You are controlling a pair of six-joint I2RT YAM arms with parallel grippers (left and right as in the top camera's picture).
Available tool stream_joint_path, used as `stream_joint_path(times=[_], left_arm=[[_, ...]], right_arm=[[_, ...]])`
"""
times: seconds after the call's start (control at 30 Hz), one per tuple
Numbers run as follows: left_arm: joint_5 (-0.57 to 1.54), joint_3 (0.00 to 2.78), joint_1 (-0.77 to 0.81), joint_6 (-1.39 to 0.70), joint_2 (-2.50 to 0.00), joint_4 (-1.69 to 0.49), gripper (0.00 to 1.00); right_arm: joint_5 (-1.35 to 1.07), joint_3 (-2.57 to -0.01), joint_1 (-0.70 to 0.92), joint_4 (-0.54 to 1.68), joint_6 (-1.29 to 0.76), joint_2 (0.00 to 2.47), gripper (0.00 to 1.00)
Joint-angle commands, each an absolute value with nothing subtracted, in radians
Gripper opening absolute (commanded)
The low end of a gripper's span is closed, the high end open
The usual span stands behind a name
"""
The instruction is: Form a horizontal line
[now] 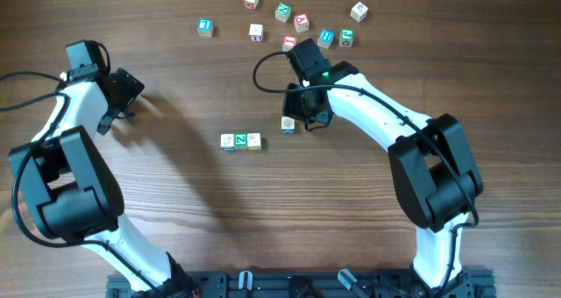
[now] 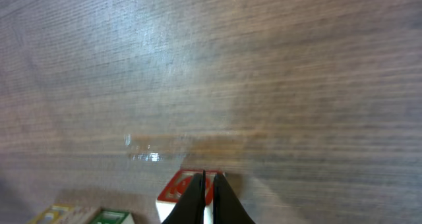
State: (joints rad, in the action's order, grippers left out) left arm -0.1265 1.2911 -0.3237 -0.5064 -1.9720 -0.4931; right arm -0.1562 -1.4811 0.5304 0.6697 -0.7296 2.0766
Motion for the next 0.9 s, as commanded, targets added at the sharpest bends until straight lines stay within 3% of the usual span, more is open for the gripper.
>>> stream_joint_path(times=[0.0, 0.43, 0.53, 0.87], left_arm=[[-0.132, 1.294, -0.327, -0.502, -1.975, -0.493, 1.0], [-0.132, 1.294, -0.327, -0.502, -1.975, -0.493, 1.0], [-0.132, 1.294, -0.327, -0.502, -1.975, -0.493, 1.0], [-0.132, 1.294, -0.327, -0.502, -1.975, -0.493, 1.0]], right_arm=[[-0.196, -1.479, 0.55, 0.682, -0.735, 2.091, 0.07], [-0.272, -1.479, 0.569, 0.676, -0.736, 2.091, 0.09], [-0.27, -1.479, 0.582, 0.673, -0.744, 2.091, 0.06], [-0.121, -1.479, 0.568, 0.685, -0.766, 2.091, 0.05]])
